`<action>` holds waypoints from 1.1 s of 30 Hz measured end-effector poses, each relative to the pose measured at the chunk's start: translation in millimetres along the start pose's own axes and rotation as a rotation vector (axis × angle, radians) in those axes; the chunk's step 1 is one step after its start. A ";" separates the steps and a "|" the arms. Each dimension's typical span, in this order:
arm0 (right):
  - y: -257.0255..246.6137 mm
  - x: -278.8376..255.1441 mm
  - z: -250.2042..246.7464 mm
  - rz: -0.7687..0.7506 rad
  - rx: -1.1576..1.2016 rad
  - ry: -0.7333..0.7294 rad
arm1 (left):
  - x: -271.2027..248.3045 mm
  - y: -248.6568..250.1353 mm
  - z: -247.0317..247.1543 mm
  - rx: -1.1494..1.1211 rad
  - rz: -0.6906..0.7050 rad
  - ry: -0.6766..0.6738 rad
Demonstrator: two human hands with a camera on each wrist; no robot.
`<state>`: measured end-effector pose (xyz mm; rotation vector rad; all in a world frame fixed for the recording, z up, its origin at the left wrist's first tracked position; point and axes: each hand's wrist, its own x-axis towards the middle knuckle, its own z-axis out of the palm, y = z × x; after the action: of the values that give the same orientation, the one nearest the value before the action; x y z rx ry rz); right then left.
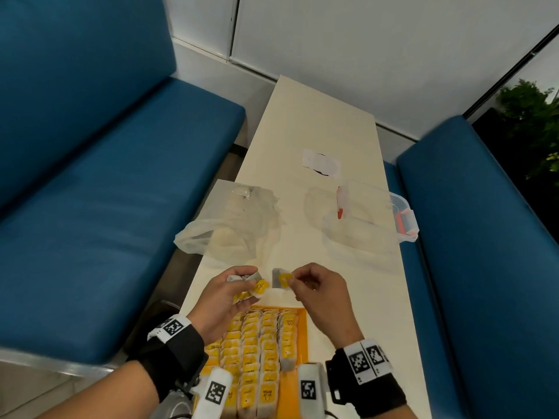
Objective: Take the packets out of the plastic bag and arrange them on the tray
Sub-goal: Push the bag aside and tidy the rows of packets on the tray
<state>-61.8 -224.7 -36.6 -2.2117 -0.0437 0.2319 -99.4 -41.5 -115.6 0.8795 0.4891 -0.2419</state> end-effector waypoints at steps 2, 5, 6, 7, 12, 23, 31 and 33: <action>0.7 -1.5 -9.3 -0.058 -0.261 -0.154 | 0.4 -0.4 -4.3 0.015 -0.011 0.018; 7.9 -8.4 -16.2 -0.081 -0.452 -0.268 | -0.2 -1.3 -8.6 0.037 -0.029 0.024; 11.4 -11.0 -17.2 -0.078 -0.488 -0.296 | -0.4 -1.5 -9.6 0.043 -0.034 0.026; 14.1 -14.5 -17.3 -0.076 -0.527 -0.338 | -0.7 -1.4 -10.7 0.048 -0.037 0.028; 36.3 -34.9 -6.2 -0.066 -0.761 -0.594 | 1.0 -0.6 -11.6 0.058 -0.045 0.023; 79.3 -40.3 17.4 -0.041 -0.899 -0.757 | 0.4 -2.1 -12.5 0.059 -0.051 0.021; 100.2 -42.0 28.5 -0.115 -0.943 -0.487 | -0.6 0.8 -12.9 0.061 -0.066 0.011; 102.1 -45.3 30.0 -0.123 -0.929 -0.454 | -0.5 0.4 -12.5 0.060 -0.070 0.011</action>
<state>-116.9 -268.4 -128.4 -2.9987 -0.6484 0.7612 -103.5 -31.4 -121.8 0.9236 0.5253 -0.3175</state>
